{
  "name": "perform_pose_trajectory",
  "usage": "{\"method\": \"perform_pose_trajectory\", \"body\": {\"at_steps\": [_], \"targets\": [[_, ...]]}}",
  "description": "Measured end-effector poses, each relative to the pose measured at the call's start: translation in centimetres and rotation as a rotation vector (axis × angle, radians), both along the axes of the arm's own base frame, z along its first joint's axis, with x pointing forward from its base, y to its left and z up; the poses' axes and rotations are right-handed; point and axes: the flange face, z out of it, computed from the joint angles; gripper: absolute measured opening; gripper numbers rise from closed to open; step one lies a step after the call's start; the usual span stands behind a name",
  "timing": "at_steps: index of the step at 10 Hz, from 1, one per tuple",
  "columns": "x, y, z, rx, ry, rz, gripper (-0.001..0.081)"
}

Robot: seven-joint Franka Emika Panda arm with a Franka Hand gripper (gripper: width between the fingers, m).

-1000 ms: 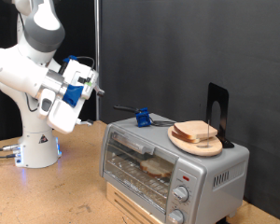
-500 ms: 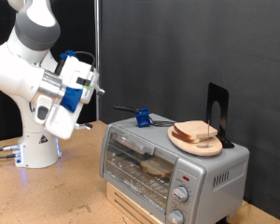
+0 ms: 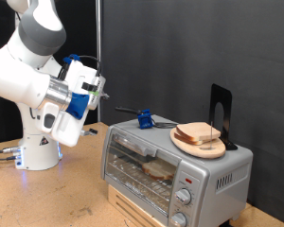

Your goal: Make a piece of toast with the oven

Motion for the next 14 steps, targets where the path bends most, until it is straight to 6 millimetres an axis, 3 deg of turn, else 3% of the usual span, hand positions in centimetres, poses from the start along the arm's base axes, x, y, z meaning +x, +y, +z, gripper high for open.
{"method": "perform_pose_trajectory", "body": {"at_steps": [6,10,11,14], "targets": [[8.9,-1.0,-2.9,-0.055,0.072,-0.077,0.0808],[8.5,-0.7,-1.7,0.043,0.104,0.052,0.0808],[9.7,-0.9,-1.7,0.059,0.104,0.083,0.0808],[14.0,-1.5,-4.3,0.071,0.117,0.082,0.0808]]}}
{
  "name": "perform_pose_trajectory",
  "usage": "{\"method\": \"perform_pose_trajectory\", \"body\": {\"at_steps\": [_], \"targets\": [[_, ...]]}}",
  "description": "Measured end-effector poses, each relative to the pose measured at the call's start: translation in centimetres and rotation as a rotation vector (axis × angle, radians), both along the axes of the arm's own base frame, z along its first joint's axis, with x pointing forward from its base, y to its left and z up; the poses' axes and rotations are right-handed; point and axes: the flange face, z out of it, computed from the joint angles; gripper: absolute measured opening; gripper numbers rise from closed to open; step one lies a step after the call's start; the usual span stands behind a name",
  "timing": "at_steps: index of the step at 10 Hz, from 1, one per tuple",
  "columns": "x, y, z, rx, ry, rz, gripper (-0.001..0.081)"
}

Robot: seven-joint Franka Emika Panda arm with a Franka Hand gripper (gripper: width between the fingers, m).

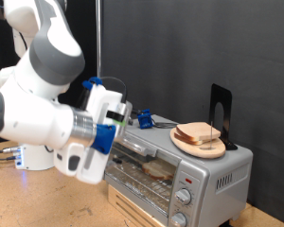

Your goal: Make a piece of toast with the oven

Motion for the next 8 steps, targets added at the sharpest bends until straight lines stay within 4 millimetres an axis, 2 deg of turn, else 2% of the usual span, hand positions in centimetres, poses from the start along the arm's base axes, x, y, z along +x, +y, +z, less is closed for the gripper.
{"method": "perform_pose_trajectory", "body": {"at_steps": [3,7,8], "targets": [[4.0,-0.3,-2.3,-0.059,-0.023,-0.053,0.0808],[3.6,0.6,-1.8,0.057,-0.02,-0.035,0.0808],[3.9,0.6,-2.2,0.081,-0.028,-0.047,0.0808]]}}
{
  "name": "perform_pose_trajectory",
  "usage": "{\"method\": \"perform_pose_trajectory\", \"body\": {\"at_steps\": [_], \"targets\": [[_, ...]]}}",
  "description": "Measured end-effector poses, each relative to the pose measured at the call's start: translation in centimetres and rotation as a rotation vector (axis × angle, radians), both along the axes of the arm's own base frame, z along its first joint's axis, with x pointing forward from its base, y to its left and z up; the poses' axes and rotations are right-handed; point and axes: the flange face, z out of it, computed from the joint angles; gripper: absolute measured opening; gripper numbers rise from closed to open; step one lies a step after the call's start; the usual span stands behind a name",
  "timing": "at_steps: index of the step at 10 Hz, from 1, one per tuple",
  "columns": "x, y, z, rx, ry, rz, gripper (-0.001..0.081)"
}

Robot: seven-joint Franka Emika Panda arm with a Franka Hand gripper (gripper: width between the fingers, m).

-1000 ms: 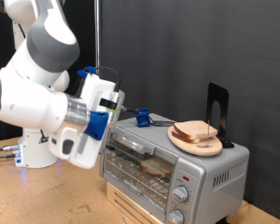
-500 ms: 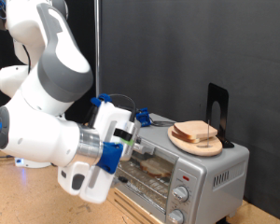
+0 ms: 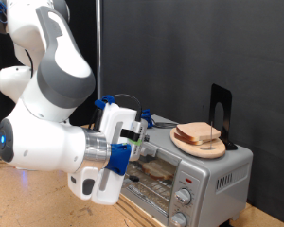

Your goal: Make a piece of toast with the oven

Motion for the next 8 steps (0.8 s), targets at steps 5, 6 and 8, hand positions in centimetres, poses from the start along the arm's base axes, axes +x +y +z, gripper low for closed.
{"method": "perform_pose_trajectory", "body": {"at_steps": [5,6,8], "targets": [[4.1,-1.8,-6.5,-0.038,-0.057,-0.055,0.0808],[4.8,-2.2,-7.6,-0.045,-0.072,-0.042,0.0808],[5.7,-3.0,-9.7,-0.048,-0.073,0.007,0.0808]]}}
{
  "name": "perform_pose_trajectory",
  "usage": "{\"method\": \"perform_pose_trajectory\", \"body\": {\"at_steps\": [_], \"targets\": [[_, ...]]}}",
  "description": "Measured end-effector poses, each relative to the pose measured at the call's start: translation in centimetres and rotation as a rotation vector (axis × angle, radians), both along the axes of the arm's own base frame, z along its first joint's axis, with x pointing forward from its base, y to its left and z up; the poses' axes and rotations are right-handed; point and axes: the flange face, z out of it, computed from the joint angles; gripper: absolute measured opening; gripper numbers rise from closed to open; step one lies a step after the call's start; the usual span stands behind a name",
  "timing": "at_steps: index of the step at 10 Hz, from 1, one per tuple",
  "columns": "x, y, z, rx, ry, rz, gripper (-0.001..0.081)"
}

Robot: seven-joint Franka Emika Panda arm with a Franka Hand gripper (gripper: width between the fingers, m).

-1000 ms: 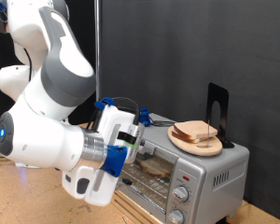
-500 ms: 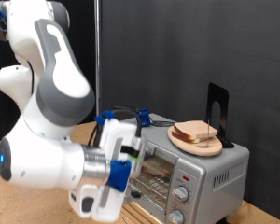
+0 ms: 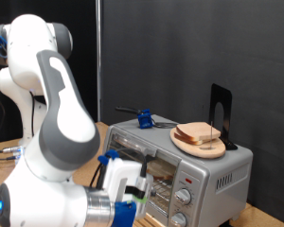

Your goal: Make a piece of toast with the oven

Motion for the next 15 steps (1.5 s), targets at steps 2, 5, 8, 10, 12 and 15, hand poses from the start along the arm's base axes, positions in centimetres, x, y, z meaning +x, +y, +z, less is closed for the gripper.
{"method": "perform_pose_trajectory", "body": {"at_steps": [2,5,8,10,12,15], "targets": [[0.4,-1.2,-2.0,0.011,0.012,0.023,0.0808],[0.9,-2.2,-4.2,0.021,0.016,0.027,0.0808],[1.1,-1.9,-5.4,0.037,0.012,0.093,0.0808],[1.2,-1.1,-6.2,0.043,0.011,0.107,0.0808],[1.4,0.0,-6.7,0.049,-0.003,0.129,0.0808],[2.0,2.4,-6.6,0.051,-0.06,0.167,0.0808]]}}
